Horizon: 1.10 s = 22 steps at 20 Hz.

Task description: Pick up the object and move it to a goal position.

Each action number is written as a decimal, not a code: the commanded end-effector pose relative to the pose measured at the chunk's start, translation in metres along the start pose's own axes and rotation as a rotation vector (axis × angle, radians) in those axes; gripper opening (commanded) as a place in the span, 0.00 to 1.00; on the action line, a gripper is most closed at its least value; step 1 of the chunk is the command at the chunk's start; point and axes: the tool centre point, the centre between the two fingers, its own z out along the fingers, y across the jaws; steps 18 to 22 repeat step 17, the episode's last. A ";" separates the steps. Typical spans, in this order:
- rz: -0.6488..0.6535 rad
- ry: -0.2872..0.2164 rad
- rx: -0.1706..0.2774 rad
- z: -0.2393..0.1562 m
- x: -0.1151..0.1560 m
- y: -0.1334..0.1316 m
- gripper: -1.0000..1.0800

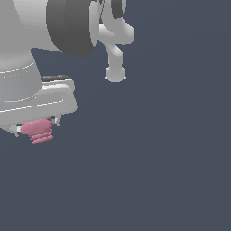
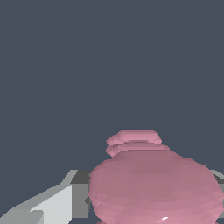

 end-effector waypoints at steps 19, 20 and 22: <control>0.079 0.005 -0.025 -0.043 -0.004 0.027 0.00; 0.079 0.005 -0.025 -0.043 -0.004 0.027 0.00; 0.079 0.005 -0.025 -0.043 -0.004 0.027 0.00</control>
